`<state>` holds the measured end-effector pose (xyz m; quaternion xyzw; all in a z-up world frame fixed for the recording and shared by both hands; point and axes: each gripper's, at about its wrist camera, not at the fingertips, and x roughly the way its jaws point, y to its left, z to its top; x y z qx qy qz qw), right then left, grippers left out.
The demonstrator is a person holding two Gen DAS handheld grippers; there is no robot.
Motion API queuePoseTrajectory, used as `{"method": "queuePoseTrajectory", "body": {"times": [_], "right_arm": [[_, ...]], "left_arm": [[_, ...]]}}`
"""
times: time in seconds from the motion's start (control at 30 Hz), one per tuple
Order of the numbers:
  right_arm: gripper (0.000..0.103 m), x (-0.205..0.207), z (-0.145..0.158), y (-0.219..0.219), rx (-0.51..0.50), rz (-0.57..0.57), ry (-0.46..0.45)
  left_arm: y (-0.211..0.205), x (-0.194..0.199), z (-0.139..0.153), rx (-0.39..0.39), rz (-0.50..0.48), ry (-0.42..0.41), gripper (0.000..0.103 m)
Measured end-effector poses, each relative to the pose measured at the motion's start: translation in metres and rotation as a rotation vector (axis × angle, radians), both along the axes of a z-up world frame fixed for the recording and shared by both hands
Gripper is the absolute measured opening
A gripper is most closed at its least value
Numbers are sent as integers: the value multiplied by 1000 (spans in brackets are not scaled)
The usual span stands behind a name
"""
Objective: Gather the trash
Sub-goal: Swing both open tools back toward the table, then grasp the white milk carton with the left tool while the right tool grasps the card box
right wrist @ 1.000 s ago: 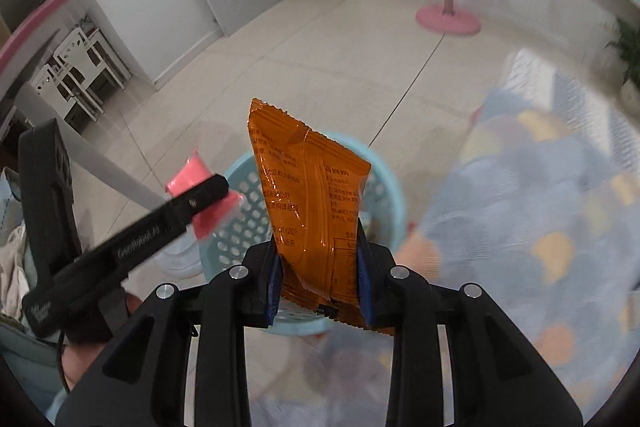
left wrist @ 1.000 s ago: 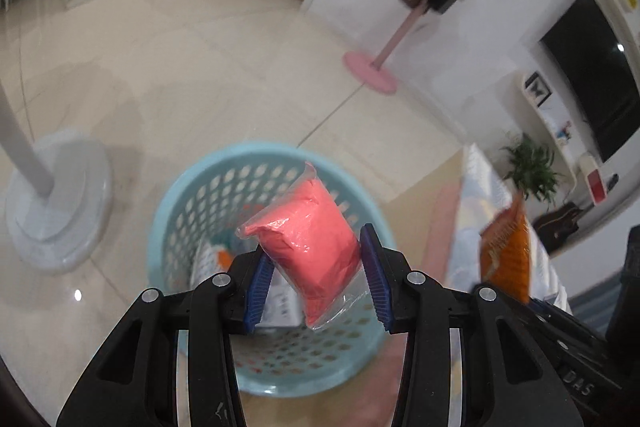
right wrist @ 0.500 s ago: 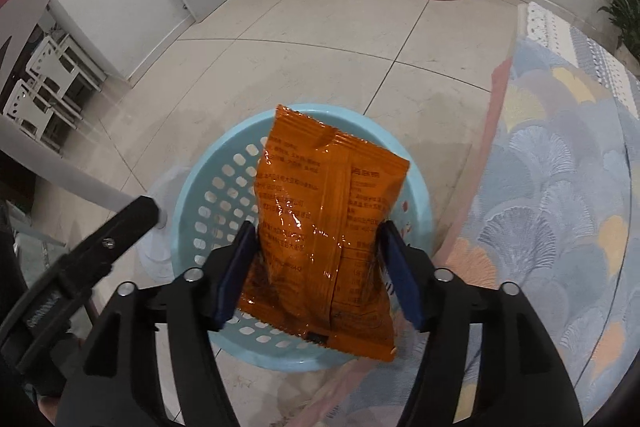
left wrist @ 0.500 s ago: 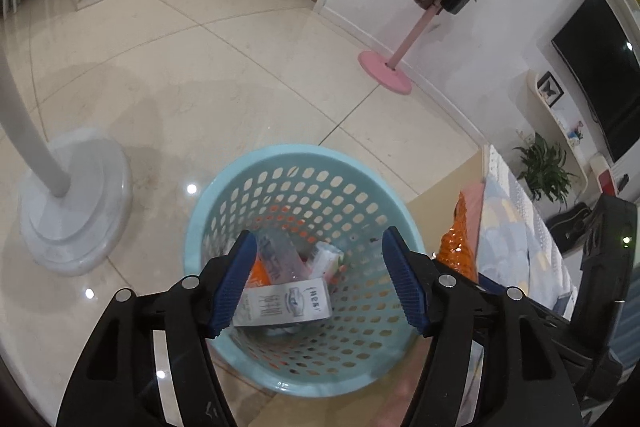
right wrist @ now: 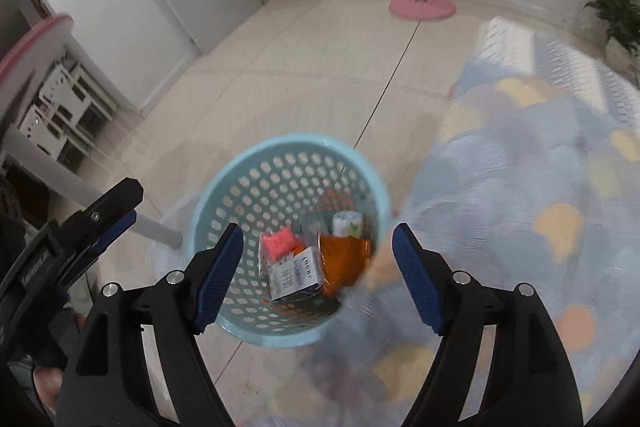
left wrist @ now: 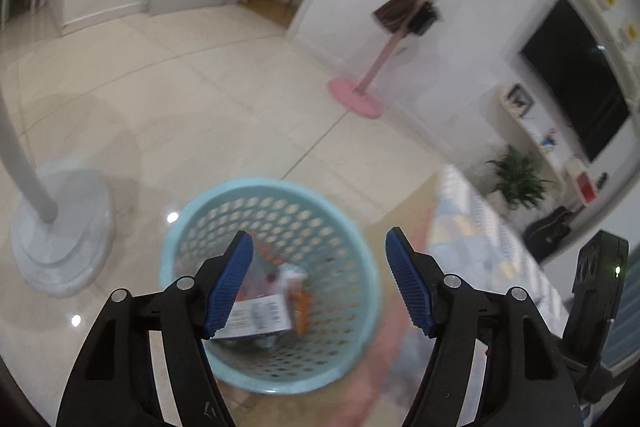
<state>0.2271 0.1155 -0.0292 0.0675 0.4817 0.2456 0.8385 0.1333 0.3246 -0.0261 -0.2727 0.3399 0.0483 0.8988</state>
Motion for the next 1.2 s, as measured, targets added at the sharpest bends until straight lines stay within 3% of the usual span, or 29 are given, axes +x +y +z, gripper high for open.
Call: {"method": "queuePoseTrajectory", "body": {"times": [0.13,0.33,0.5,0.6,0.8,1.0,1.2], "right_arm": [[73,-32,45,-54,-2,-66,-113],[73,-94,93,-152,-64,-193,-254],[75,-158,106,-230,-135,-294,-331],[79,-196,95,-259,-179,-323,-323],[79,-258,29,-294,-223,-267,-192],[79,-288,-26,-296,-220,-215,-94],[79,-285,-58,-286,-250,-176,-56]], "left_arm": [[-43,-11,32,16,-82,-96,69],[-141,-23,67,82,-283,-226,74],[-223,-27,72,124,-441,-262,76],[-261,-28,66,150,-507,-256,76],[-317,-24,38,202,-620,-214,76],[-348,-9,5,177,-662,-135,76],[-373,14,-11,204,-686,-76,76]]}}
